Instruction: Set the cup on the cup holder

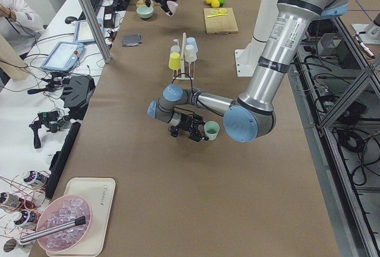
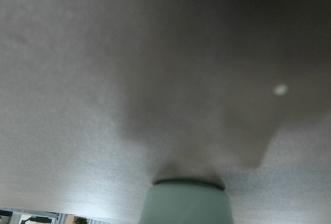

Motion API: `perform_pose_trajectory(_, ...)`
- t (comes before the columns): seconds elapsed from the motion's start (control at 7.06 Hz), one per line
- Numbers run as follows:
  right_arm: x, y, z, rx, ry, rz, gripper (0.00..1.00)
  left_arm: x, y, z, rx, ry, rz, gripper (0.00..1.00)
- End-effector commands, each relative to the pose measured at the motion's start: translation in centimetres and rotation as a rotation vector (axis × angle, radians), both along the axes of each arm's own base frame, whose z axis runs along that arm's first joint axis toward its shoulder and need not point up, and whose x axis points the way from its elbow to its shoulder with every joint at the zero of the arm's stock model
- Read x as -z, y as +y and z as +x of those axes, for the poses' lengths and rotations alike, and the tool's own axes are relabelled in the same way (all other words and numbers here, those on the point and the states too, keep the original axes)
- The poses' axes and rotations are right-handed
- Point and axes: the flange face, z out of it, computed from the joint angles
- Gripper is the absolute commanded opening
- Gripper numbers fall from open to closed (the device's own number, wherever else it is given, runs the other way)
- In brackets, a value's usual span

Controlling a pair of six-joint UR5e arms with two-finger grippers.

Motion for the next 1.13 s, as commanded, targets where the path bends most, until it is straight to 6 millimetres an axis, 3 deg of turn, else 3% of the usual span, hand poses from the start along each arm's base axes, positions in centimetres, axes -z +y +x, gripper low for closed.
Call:
perform_pose_trajectory(0.0, 4.8, -2.5, 4.0, -0.056, -0.069, 0.164, 0.0, 0.0, 0.1, 0.2, -0.002, -0.002, -0.005, 0.77)
perform_pose_trajectory(0.42, 12.0, -2.0, 5.9, -0.065, -0.09, 0.504, 0.0, 0.0, 0.5, 0.5, -0.002, -0.007, -0.021, 0.63)
perform_pose_trajectory(0.57, 14.0, -1.4, 6.9, -0.065, -0.034, 0.602, 0.0, -0.3, 0.9, 0.5, 0.005, -0.01, -0.038, 0.52)
perform_pose_trajectory(0.85, 15.9, 0.5, 7.1, -0.071, -0.002, 0.809, 0.0, -0.2, 1.0, 0.5, 0.015, -0.01, -0.051, 0.32)
perform_pose_trajectory(0.99, 16.3, 1.3, 7.0, -0.145, -0.029, 0.854, 0.0, -0.1, 1.0, 0.6, 0.016, -0.008, -0.05, 0.29)
